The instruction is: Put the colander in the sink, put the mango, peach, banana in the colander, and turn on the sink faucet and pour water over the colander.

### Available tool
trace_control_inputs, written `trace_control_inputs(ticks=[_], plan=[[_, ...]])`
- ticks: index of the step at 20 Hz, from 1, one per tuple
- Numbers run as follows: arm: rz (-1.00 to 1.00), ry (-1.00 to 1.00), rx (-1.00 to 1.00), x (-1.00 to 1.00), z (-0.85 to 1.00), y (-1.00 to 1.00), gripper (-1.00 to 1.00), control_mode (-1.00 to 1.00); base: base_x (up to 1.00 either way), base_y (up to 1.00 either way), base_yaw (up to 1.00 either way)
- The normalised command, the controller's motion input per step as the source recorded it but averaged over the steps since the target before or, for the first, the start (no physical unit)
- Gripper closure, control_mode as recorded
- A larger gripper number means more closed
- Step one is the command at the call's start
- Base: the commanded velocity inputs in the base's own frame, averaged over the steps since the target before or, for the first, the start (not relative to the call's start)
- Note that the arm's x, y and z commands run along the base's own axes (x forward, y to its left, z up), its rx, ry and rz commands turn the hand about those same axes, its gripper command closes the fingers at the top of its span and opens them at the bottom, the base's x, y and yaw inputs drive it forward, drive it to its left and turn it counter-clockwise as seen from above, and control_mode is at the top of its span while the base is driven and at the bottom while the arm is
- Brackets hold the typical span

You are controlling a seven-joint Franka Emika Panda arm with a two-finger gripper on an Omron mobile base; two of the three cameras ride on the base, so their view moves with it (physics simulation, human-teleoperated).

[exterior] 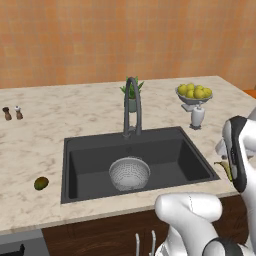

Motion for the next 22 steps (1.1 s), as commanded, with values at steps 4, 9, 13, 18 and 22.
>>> trace_control_inputs(ticks=[4, 9, 13, 18, 22], plan=[[0.05, 0.06, 0.01, 0.15, -0.01, -0.25, -1.0, -1.0, 0.0, 0.0, 0.0], [0.0, 0.02, 0.02, 0.21, -0.25, -0.32, -1.0, -1.0, 0.0, 0.0, 0.0], [0.0, 0.01, 0.0, 0.34, -0.37, -0.26, -1.0, -1.0, 0.0, 0.0, 0.0], [0.0, 0.05, 0.0, 0.43, -0.37, -0.23, -1.0, -1.0, 0.0, 0.0, 0.0], [0.0, 0.06, 0.05, 0.4, -0.3, -0.4, -1.0, -1.0, 0.0, 0.0, 0.0]])
